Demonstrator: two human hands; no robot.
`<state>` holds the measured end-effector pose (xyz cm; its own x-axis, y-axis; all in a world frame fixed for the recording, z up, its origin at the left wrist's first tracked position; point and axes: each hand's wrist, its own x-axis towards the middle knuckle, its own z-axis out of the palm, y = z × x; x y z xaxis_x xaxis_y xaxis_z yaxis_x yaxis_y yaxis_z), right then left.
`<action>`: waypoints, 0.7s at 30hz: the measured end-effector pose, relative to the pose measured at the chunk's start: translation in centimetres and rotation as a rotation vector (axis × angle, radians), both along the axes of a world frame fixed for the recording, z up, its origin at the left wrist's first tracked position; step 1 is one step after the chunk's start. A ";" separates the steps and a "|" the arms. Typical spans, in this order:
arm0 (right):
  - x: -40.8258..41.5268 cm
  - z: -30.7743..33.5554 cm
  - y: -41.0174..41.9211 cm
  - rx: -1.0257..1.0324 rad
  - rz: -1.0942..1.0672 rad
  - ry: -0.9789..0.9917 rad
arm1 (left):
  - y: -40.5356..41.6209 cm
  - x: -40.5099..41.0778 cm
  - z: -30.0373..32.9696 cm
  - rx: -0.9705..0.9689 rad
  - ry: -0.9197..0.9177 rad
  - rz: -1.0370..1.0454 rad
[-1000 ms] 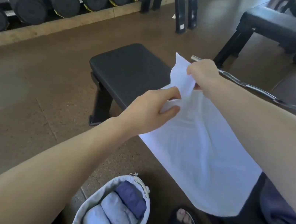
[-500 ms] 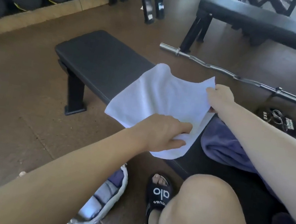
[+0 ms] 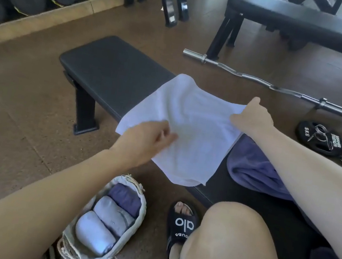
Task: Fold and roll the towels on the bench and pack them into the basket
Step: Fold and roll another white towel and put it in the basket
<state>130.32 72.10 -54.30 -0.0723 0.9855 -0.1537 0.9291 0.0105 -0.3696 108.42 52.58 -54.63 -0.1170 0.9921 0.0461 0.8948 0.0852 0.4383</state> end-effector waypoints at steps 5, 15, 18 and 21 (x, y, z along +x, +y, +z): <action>-2.7 0.7 0.9 0.234 0.229 -0.081 | 0.9 -5.8 -1.7 -0.039 -0.369 0.731; -13.1 0.8 3.9 -0.100 0.386 0.341 | 1.7 -11.0 -3.4 -0.269 -0.743 0.710; -15.4 0.2 5.3 -0.149 0.318 0.419 | 1.6 -11.4 -2.9 -0.304 -0.808 0.614; -16.5 -0.5 6.5 -0.122 0.279 0.428 | 1.5 -12.2 -2.4 -0.333 -0.840 0.537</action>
